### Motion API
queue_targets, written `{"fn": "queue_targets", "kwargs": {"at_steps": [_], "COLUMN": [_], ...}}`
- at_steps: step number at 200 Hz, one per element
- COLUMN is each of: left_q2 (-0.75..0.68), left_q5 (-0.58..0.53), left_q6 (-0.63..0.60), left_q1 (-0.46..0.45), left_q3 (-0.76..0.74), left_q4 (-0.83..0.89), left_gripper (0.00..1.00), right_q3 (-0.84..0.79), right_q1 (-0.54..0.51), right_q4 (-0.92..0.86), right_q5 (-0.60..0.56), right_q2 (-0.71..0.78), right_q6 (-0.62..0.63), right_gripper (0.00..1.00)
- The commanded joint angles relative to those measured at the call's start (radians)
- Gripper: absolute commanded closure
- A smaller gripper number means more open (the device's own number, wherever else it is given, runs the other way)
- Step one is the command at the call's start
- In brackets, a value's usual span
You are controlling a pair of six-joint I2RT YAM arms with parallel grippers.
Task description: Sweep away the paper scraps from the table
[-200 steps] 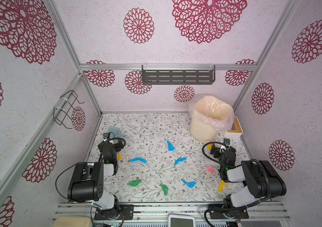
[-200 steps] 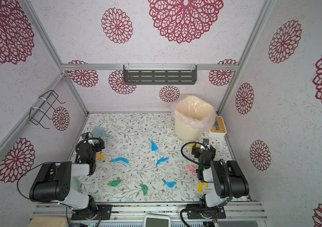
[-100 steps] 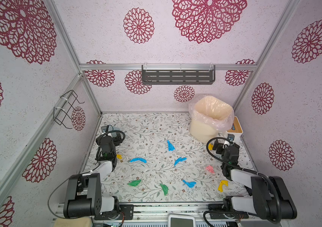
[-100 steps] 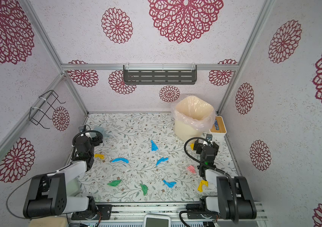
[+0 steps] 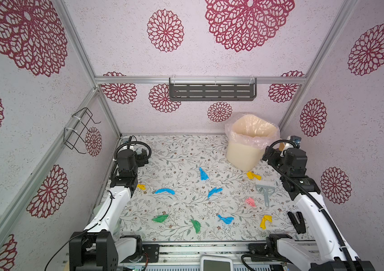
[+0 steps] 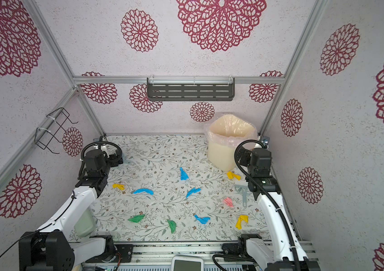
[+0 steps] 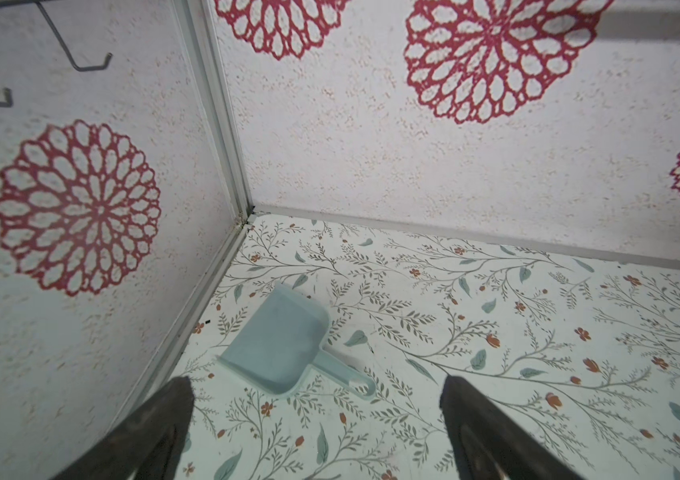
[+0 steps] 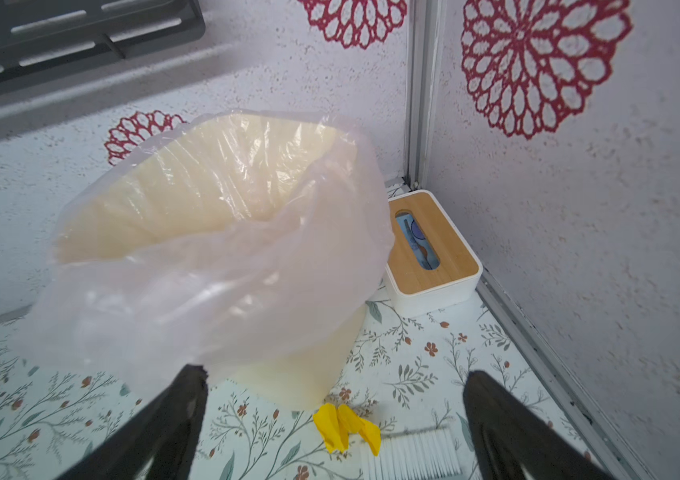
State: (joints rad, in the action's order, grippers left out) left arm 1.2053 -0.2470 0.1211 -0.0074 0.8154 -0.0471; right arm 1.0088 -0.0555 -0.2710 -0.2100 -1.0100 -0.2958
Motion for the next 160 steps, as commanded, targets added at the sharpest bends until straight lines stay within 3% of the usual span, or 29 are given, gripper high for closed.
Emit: {"fn": "queue_targets", "kwargs": {"at_steps": [1, 27, 60, 95, 132, 160], "left_q2": [-0.003, 0.005, 0.015, 0.039, 0.042, 0.043], "left_q5": [0.045, 0.062, 0.075, 0.090, 0.105, 0.113], "left_q6": [0.018, 0.016, 0.024, 0.046, 0.065, 0.086], "left_q1": [-0.010, -0.018, -0.019, -0.019, -0.019, -0.019], "left_q3": [0.051, 0.087, 0.116, 0.147, 0.150, 0.139], "left_q4": [0.076, 0.104, 0.125, 0.160, 0.183, 0.191], "left_gripper": [0.03, 0.03, 0.03, 0.03, 0.03, 0.03], "right_q3": [0.154, 0.277, 0.372, 0.538, 0.654, 0.711], "right_q1": [-0.004, -0.004, 0.016, 0.151, 0.221, 0.248], "right_q4": [-0.243, -0.374, -0.407, -0.411, -0.414, -0.409], "right_q5": [0.079, 0.139, 0.094, 0.302, 0.414, 0.453], "right_q2": [-0.019, -0.050, -0.092, -0.280, -0.449, -0.554], "right_q6": [-0.054, -0.080, -0.121, -0.141, -0.127, -0.120], "right_gripper": [0.01, 0.01, 0.01, 0.01, 0.02, 0.10]}}
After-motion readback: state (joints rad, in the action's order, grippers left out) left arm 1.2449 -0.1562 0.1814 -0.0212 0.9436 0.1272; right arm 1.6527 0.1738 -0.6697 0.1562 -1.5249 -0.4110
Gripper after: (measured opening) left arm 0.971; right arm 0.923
